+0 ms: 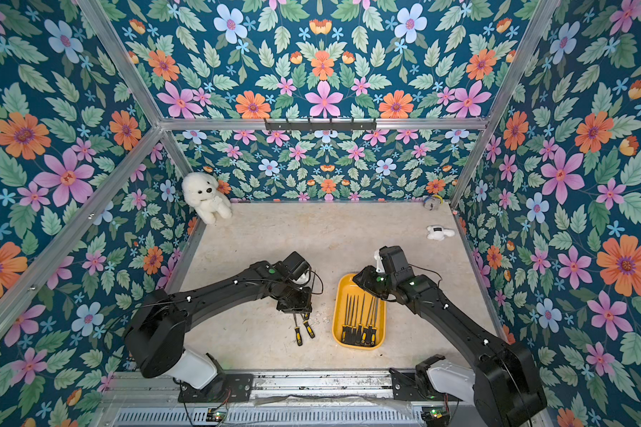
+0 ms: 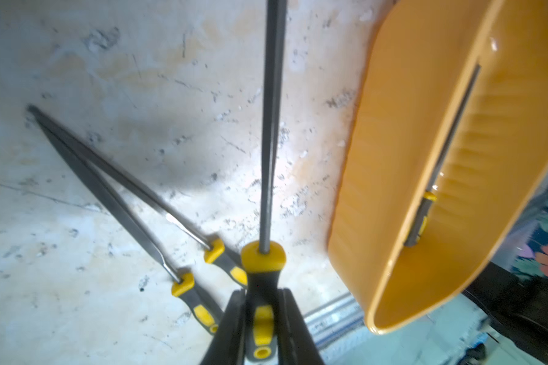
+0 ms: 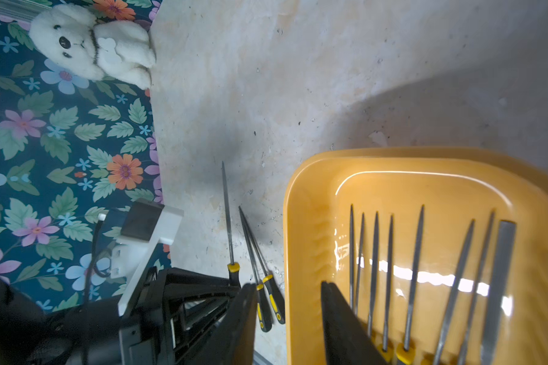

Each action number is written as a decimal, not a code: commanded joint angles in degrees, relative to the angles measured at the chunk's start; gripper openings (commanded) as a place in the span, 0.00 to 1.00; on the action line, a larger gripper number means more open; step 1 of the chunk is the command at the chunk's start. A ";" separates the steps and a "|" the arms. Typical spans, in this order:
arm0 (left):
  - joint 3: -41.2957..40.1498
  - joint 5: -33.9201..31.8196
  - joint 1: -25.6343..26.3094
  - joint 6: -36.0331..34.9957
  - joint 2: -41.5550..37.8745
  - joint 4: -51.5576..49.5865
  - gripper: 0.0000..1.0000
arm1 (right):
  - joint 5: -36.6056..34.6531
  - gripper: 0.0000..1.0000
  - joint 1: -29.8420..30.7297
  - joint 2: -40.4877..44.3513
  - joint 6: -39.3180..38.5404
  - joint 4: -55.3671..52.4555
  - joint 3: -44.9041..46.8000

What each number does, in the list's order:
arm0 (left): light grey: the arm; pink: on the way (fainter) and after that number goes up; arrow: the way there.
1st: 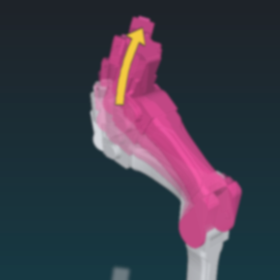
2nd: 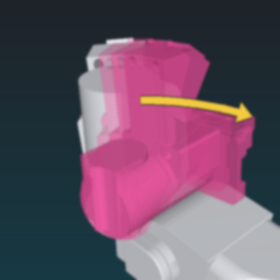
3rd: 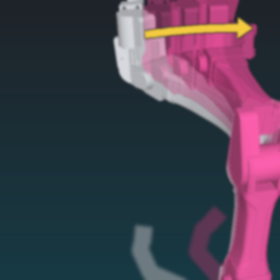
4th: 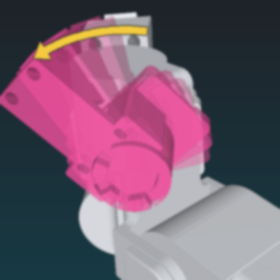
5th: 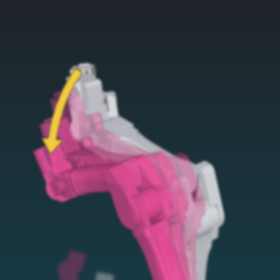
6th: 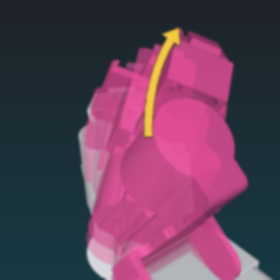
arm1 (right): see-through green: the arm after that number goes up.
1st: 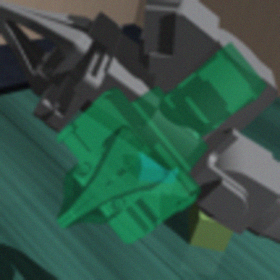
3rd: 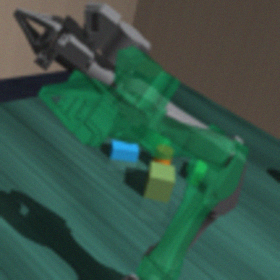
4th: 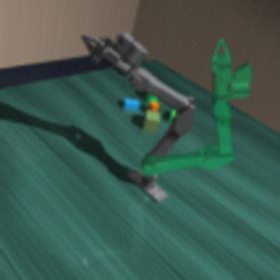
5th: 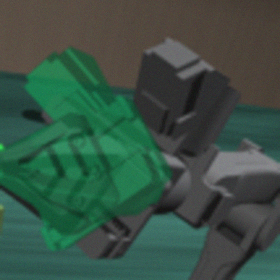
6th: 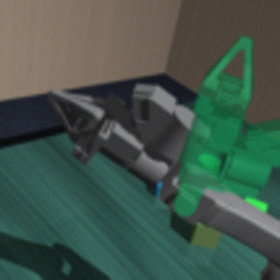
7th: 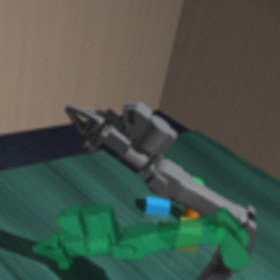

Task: Put the file tool into the storage box
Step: Pick up the file tool from the center of the board, then place the file tool in the storage box.

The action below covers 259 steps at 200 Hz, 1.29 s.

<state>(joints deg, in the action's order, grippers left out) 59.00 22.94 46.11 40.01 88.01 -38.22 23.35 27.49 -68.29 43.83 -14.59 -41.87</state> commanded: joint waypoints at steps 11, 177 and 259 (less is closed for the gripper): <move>-1.82 8.32 -0.31 -0.02 -2.74 7.36 0.00 | 5.45 0.41 0.36 -2.13 3.53 9.44 -0.43; -6.36 14.65 -0.05 3.23 -4.80 16.56 0.00 | 5.53 0.38 7.32 -21.14 1.43 12.21 -11.63; -7.91 16.35 -1.22 3.48 -5.94 17.61 0.25 | 4.92 0.00 7.25 -23.72 -1.15 7.35 -15.47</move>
<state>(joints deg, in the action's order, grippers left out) 51.48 38.48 45.78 43.55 83.13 -20.73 29.41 34.83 -92.90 44.71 -4.25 -56.51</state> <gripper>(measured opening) 0.205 0.067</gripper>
